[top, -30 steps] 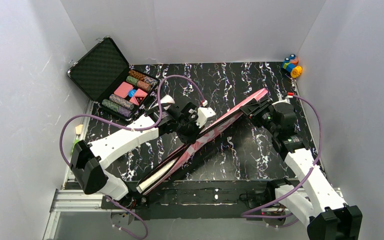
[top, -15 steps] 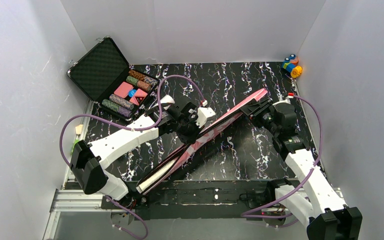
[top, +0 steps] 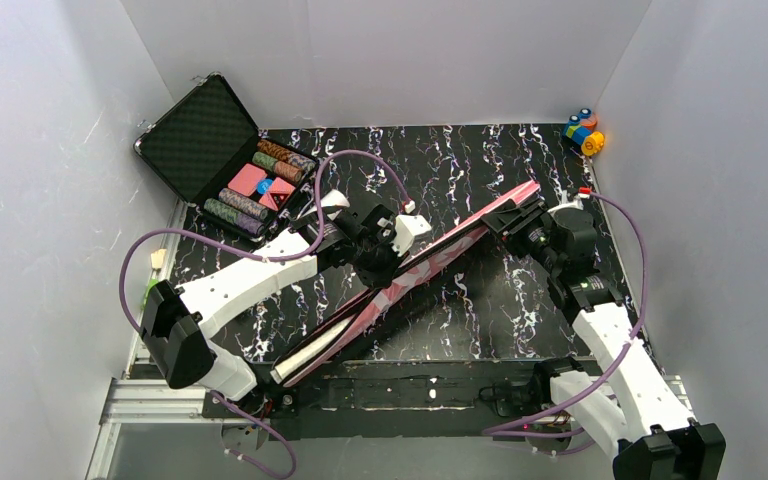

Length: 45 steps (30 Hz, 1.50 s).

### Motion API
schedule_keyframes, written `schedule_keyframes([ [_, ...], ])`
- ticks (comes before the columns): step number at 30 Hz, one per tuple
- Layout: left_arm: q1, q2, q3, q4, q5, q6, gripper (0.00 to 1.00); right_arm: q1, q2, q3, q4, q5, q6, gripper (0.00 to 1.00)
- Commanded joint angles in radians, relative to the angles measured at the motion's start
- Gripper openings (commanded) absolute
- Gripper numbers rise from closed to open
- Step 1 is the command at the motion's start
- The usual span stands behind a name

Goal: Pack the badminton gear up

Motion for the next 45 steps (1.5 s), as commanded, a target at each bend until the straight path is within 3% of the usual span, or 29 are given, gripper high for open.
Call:
schedule_keyframes([
  [1, 0.005, -0.046, 0.031, 0.041, 0.026, 0.003, 0.00, -0.005, -0.025, 0.004, 0.023, -0.035, 0.000, 0.40],
  [16, 0.006, -0.049, 0.032, 0.039, 0.023, 0.002, 0.00, -0.014, -0.055, -0.015, 0.005, -0.036, 0.014, 0.37],
  [31, 0.007, -0.045, 0.031, 0.040, 0.022, 0.000, 0.00, -0.022, -0.060, -0.018, -0.007, -0.040, 0.019, 0.16],
  [36, 0.008, -0.047, 0.025, 0.042, 0.022, -0.002, 0.00, -0.024, -0.064, -0.019, -0.011, -0.040, 0.019, 0.02],
  [45, 0.010, -0.044, 0.031, 0.045, 0.029, -0.002, 0.00, -0.023, -0.065, -0.096, 0.065, -0.149, 0.123, 0.01],
])
